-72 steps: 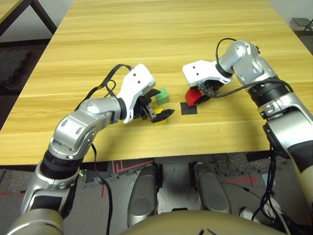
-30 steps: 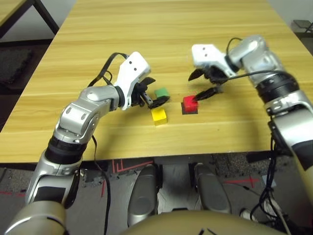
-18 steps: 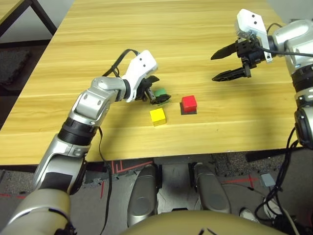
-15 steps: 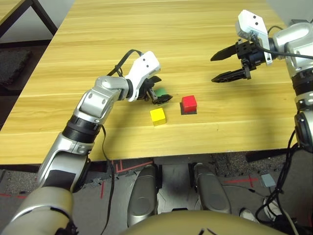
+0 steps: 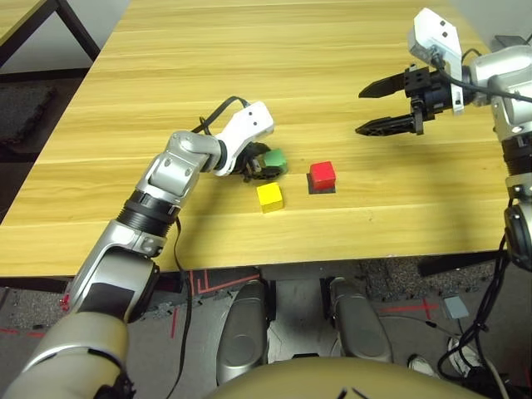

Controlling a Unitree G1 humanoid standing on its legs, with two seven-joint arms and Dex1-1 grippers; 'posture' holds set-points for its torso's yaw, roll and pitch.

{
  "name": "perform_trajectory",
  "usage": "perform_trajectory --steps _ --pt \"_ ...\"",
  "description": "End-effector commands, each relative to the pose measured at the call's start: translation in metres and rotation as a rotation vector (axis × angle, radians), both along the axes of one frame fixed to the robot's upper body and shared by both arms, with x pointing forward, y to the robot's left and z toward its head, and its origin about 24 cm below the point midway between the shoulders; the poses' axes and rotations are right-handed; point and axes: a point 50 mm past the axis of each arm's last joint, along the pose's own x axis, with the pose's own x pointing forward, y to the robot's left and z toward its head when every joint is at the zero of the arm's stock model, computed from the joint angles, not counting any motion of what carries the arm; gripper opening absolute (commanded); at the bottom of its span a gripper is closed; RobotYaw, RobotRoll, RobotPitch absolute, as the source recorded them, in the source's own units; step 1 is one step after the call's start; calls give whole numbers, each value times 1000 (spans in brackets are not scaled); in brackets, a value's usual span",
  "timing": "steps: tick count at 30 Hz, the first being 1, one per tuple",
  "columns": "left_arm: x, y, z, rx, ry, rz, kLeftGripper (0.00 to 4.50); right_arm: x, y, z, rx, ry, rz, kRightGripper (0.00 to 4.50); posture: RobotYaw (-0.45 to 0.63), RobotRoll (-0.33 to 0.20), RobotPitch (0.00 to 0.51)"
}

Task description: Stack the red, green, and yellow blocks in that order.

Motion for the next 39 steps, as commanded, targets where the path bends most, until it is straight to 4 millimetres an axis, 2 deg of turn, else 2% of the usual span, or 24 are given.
perform_trajectory --steps 1,6,9,15,19,29,39 --pt "3 -7 8 -19 -21 -15 2071 -1 -1 -1 24 5 0 4500 275 -87 126" --pt "2 -20 37 -52 -60 -68 2071 -4 -6 -6 12 12 23 4500 289 -80 130" --pt "-6 -40 57 -61 -56 -118 2071 -9 -13 -13 2 44 42 4500 289 -73 128" --pt "-24 -71 72 -79 -8 -196 2071 -18 -21 -21 6 70 74 4500 266 -58 127" --pt "-31 -80 67 -85 22 -219 2071 -21 -22 -22 18 70 60 4500 247 -52 126" --pt "-30 -85 37 -27 50 -250 2071 -27 -24 -21 32 67 28 4500 206 -47 133" --pt "-22 -89 40 -37 16 -256 2071 -30 -24 -23 41 73 11 4500 198 -43 135"
